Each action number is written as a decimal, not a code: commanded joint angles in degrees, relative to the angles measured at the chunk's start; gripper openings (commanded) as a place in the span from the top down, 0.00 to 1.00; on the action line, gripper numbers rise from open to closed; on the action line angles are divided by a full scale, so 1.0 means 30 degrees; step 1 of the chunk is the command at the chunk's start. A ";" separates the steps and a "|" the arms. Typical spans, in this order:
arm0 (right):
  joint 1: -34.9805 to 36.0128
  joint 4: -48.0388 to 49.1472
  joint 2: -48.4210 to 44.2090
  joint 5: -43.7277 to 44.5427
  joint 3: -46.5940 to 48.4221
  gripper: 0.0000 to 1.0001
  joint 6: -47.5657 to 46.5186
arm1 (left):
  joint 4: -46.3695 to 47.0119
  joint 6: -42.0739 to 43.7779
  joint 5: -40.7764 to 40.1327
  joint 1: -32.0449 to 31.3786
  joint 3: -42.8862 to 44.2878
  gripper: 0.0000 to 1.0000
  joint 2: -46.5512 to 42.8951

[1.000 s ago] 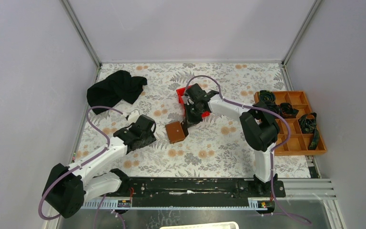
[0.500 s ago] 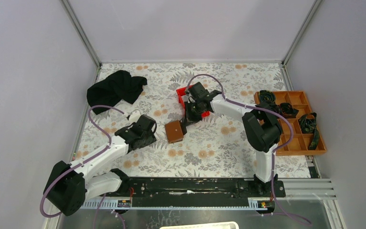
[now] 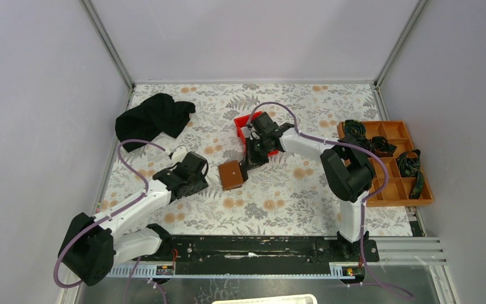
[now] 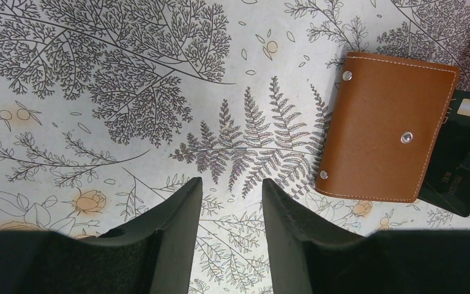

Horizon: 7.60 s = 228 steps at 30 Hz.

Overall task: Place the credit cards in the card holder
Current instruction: Open the card holder at the center of the board.

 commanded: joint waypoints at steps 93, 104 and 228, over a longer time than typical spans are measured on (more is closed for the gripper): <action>-0.0779 0.2961 -0.0696 -0.2583 -0.2079 1.00 0.0263 | 0.3988 0.0230 0.1891 -0.0551 0.1084 0.54 0.5721; -0.0779 0.3948 -0.0419 -0.2870 -0.2451 1.00 0.0712 | 0.4073 0.0157 0.1986 -0.0571 0.1112 0.54 0.5846; 0.6659 -0.5774 0.5918 1.1350 1.0484 1.00 -0.4430 | -0.3141 -0.1304 -0.1214 0.0773 0.1498 0.51 -0.1618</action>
